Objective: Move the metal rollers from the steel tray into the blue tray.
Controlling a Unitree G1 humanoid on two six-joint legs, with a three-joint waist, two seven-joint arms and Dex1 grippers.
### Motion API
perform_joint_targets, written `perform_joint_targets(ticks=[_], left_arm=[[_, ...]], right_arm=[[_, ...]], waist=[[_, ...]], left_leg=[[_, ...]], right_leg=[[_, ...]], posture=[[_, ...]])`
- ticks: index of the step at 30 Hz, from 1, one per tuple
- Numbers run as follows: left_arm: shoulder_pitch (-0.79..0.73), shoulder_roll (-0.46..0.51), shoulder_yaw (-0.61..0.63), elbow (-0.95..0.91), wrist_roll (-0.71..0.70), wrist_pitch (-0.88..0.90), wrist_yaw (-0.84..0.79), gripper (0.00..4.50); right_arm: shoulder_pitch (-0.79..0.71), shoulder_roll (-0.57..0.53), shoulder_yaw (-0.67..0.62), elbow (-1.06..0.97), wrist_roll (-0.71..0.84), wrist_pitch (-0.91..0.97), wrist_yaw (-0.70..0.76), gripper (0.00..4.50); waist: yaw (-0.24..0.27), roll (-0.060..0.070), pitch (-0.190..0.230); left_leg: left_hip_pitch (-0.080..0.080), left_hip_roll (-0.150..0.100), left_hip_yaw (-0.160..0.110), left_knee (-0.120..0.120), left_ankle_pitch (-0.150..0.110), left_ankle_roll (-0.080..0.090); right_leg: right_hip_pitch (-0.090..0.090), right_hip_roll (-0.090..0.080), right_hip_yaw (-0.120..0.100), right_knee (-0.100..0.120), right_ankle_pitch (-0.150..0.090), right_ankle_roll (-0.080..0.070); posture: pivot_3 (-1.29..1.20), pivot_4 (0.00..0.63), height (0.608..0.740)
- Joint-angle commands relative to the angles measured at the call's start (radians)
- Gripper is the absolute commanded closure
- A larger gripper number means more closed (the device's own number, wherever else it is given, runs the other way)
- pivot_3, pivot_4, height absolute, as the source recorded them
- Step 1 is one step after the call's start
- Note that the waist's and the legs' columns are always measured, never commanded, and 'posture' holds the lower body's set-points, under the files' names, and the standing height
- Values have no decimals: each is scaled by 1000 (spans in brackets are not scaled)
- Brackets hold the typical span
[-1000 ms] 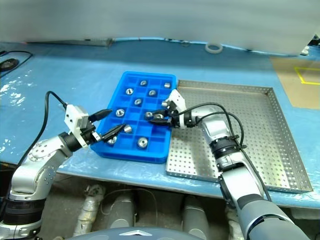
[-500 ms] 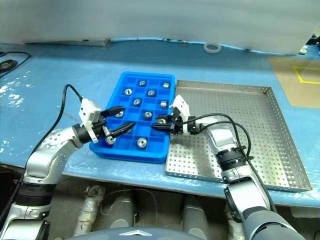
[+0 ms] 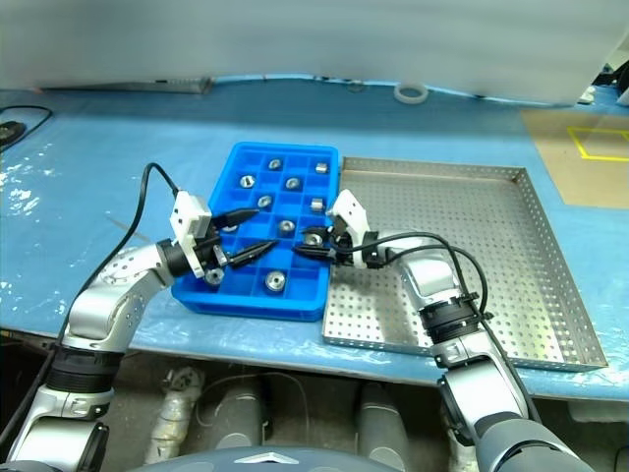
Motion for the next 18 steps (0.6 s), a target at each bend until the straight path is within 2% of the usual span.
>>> perform_joint_targets(ticks=[1,5,8,11,14,18], left_arm=[[-3,1,12,-24,-2,-23,3,196],[-12,-34,39,-38,-55,-1,24,196],[-26,-60,55,-48,-89,19,41,196],[-39,-72,18,-17,-51,-6,43,196],[-65,-107,-13,4,-49,-11,39,196],[-92,-133,-20,57,-33,-35,34,39]], right_arm=[[-6,-8,-2,-5,16,21,21,1371],[-29,14,-57,16,37,-1,-17,83],[-35,23,-112,12,71,-22,-42,83],[-42,33,-217,17,99,-77,-125,83],[-7,-6,-264,2,82,-154,-141,83],[55,-71,-319,-30,105,-123,-159,29]], waist=[[0,0,0],[0,0,0],[1,0,0],[-1,0,0],[-2,0,0],[-14,0,0]], left_leg=[[0,0,0,0,0,0],[0,0,0,0,0,0],[0,0,0,0,0,0],[0,0,0,0,0,0],[0,0,1,0,0,0],[0,-1,1,0,0,1]], right_leg=[[0,0,0,0,0,0],[0,0,0,0,0,0],[0,0,0,0,0,0],[0,0,0,0,0,0],[0,0,1,-1,0,0],[0,0,1,-1,0,0]], posture=[[-104,150,740],[-105,150,740],[-124,150,740],[-155,150,740],[-186,150,740],[-231,150,740]])
